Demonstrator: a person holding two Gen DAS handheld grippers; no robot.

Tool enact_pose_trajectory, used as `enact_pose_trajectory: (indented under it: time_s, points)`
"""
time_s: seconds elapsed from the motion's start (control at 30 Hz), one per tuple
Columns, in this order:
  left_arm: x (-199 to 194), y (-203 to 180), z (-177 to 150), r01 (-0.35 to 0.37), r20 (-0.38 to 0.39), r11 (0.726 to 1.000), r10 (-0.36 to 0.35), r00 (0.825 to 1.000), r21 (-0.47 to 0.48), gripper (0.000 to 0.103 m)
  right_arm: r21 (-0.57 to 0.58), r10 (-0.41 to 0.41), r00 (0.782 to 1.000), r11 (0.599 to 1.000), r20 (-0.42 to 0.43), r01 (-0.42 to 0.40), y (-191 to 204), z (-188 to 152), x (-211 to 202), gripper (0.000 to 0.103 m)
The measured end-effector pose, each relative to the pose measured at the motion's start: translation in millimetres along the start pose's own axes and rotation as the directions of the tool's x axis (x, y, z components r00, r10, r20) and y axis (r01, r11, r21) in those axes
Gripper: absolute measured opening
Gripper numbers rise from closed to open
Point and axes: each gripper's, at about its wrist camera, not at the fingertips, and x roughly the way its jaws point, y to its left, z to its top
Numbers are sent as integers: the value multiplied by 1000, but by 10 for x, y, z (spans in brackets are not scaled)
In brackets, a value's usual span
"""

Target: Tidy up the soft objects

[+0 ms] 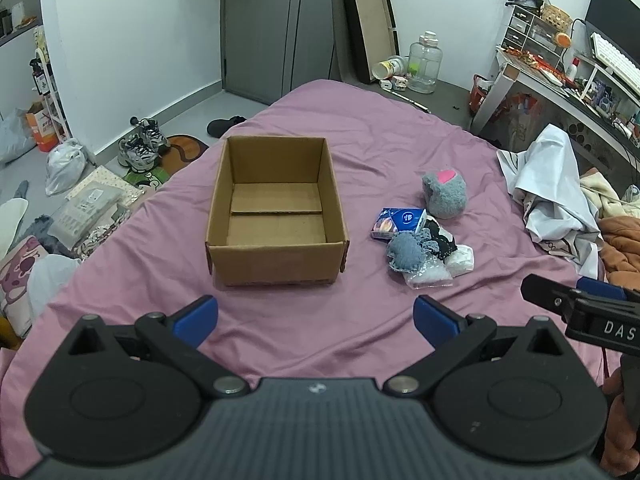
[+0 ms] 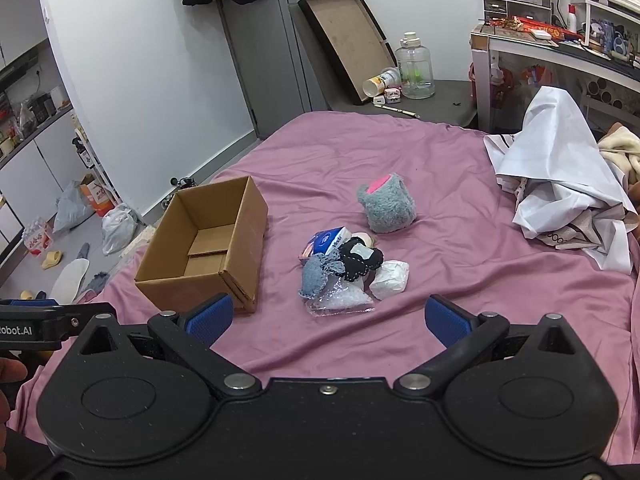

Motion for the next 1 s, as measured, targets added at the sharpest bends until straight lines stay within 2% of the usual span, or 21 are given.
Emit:
enact_pose_trajectory:
  time_s: [0.17, 0.43, 0.8, 1.0]
  points:
    - [23, -1, 3, -11, 9, 1000, 11, 1000, 7, 103, 0, 0, 1000, 1000, -1, 0, -5, -2, -2, 103]
    - [56, -24, 2, 19, 22, 1000, -19, 1000, -7, 103, -11, 18, 1000, 1000, 11, -18, 5, 9, -4, 103]
    - [269, -112, -3, 6, 35, 1000, -5, 999, -20, 102, -4, 36, 999, 999, -6, -36, -80, -20, 93, 103]
    - [438, -203, 17, 27, 23, 999, -27, 999, -19, 101, -12, 56, 998, 998, -7, -56, -103, -33, 141, 103]
